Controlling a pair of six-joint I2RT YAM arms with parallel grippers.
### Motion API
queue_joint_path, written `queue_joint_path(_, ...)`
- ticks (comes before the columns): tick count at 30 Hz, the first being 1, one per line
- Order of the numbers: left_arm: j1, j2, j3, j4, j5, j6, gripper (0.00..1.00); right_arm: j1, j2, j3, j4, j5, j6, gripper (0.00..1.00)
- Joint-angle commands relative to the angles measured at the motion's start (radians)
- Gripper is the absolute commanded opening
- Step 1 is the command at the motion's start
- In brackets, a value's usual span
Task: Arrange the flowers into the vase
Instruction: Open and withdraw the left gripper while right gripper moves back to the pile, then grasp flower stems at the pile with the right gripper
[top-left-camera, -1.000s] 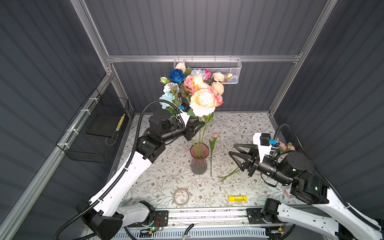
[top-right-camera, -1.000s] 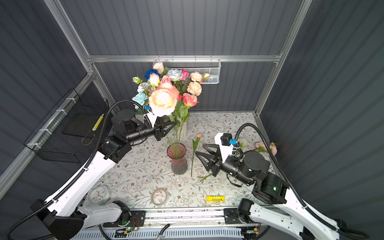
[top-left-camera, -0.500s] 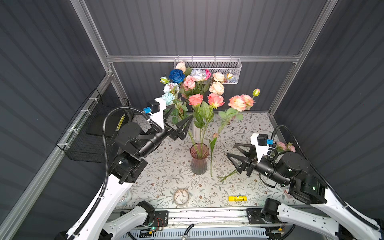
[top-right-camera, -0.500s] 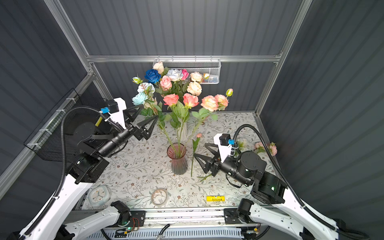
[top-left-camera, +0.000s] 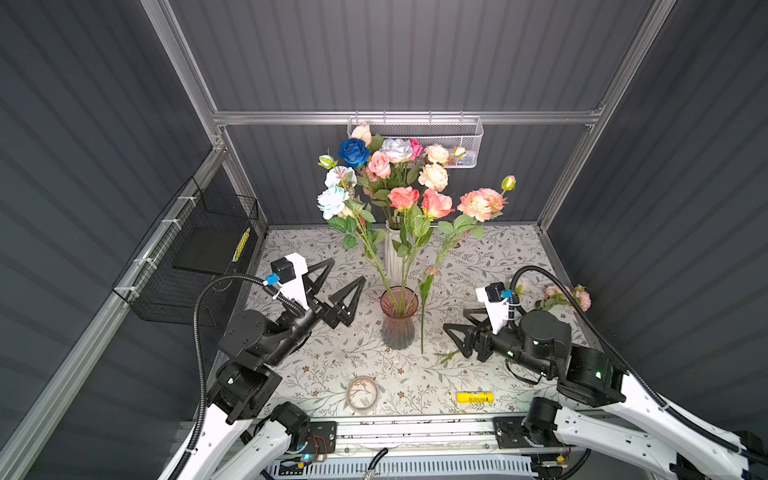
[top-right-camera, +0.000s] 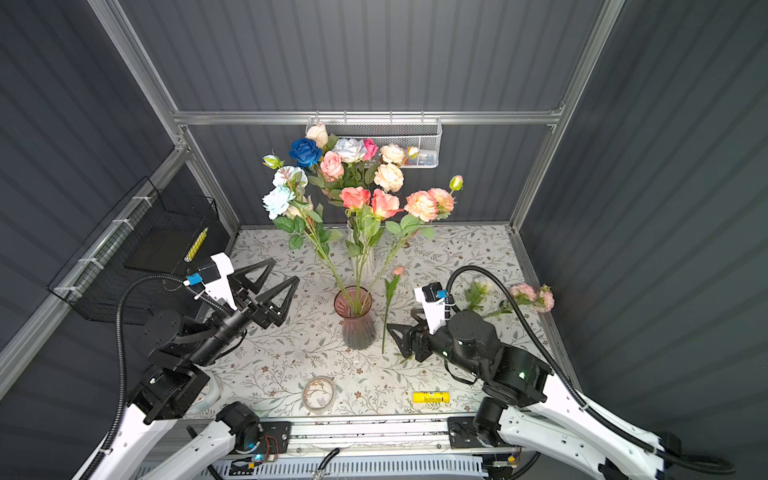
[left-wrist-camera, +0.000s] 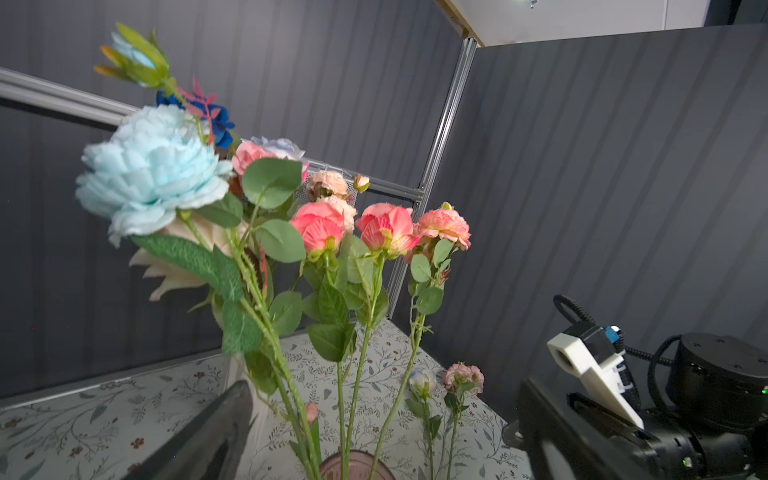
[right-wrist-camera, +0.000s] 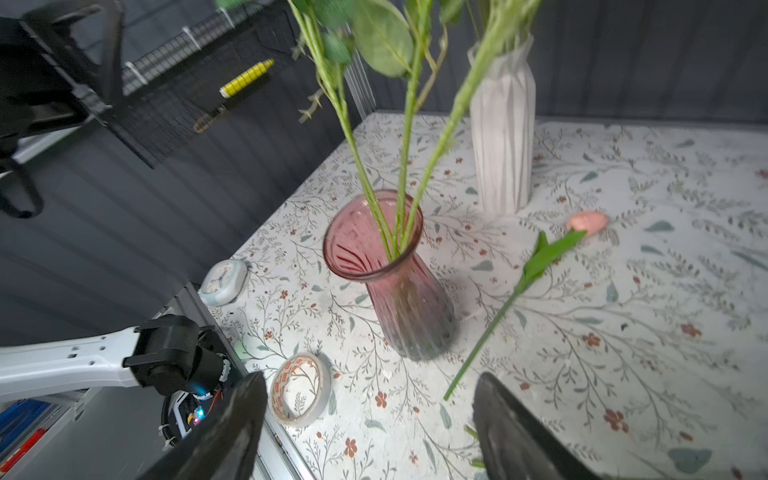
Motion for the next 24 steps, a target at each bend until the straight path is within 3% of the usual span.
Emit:
queue_joint_path(1,0.005,-0.065,-0.054,-0.005,-0.05,-0.06,1.0,-0.067,0.055,-0.075,-0.057,0.021,0.133,0.79)
queue_joint_path(7,0.005,-0.114,-0.093,-0.051,-0.043,-0.083,1.0,-0.398,0.175,-0.21,-0.045,-0.093,0.256,0.71)
queue_joint_path(14,0.005,-0.162,-0.106,-0.089,-0.048,-0.078,1.0,-0.711,0.293,-0.233,0.013,-0.086,0.274,0.68)
queue_joint_path(20,0.005,-0.199,-0.132,-0.091,-0.05,-0.077,1.0,-0.834,0.507,-0.147,0.026,-0.068,0.263,0.55)
queue_joint_path(24,0.004,-0.204,-0.136,-0.099,-0.037,-0.078,1.0,-0.877,0.524,-0.168,0.031,-0.022,0.307,0.54)
